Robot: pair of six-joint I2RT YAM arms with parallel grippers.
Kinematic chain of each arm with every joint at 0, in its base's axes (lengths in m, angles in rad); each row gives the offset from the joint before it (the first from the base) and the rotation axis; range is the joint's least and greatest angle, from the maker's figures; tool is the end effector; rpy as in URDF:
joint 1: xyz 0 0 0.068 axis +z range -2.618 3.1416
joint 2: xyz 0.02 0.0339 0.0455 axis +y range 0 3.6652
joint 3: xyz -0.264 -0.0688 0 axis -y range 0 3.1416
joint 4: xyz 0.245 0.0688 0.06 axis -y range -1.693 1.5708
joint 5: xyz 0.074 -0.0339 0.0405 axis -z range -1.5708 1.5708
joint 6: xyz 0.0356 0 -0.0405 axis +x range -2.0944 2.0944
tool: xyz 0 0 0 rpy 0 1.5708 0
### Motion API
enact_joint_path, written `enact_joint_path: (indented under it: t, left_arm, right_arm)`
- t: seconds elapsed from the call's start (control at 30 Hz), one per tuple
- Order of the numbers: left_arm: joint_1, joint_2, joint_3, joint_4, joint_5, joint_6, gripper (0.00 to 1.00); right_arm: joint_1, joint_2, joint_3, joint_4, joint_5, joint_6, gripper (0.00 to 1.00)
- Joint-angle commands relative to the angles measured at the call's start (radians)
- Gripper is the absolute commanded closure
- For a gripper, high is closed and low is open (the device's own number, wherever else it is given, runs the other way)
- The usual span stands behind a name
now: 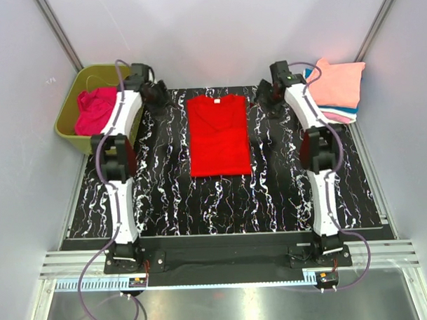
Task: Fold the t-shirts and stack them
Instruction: Fold the tshirt
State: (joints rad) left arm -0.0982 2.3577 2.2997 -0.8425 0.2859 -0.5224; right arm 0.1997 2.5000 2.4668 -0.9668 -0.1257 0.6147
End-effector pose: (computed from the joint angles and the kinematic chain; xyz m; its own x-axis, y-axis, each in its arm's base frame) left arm 0.5187 -0.0612 0.2608 -0.8098 -0.4012 -0.4281 -0.1565 0.8509 -0.5015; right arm 0.5259 0.1110 0.2313 -0.8256 0.4167 -0.3806 0.2606 0.8797 0.3978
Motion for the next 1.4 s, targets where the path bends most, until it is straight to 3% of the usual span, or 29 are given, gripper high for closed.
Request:
enact_joint_path:
  t: [0.0,0.03,0.17,0.27,0.53,0.73,1.1,1.37]
  left_arm:
    - [-0.009,-0.233,-0.179,0.055,0.070,0.004,0.40]
    - [-0.009,-0.262,-0.289,0.059,0.070,0.009,0.40]
    - [-0.026,-0.464,-0.625,0.134,0.056,0.010,0.43]
    - [-0.050,-0.604,-0.891,0.293,0.096,-0.020,0.43]
    - [-0.116,-0.784,-1.311,0.476,0.092,-0.103,0.43]
    - [-0.147,-0.770,-1.416,0.574,0.095,-0.140,0.44]
    - [-0.167,-0.727,-1.477,0.661,0.105,-0.174,0.47]
    - [-0.187,-0.690,-1.481,0.707,0.093,-0.206,0.51]
  right_arm:
    - [0.010,-0.284,-0.323,0.081,-0.037,0.005,0.10]
    - [0.009,-0.397,-0.535,0.182,-0.066,0.006,0.10]
    - [0.009,-0.594,-0.938,0.368,-0.169,0.016,0.13]
    - [0.013,-0.673,-1.138,0.462,-0.259,-0.009,0.17]
    - [0.055,-0.698,-1.325,0.533,-0.319,-0.033,0.26]
    - [0.099,-0.627,-1.321,0.560,-0.315,-0.017,0.32]
    - [0.102,-0.579,-1.301,0.562,-0.301,-0.016,0.68]
    - [0.104,-0.564,-1.289,0.562,-0.304,-0.027,0.76]
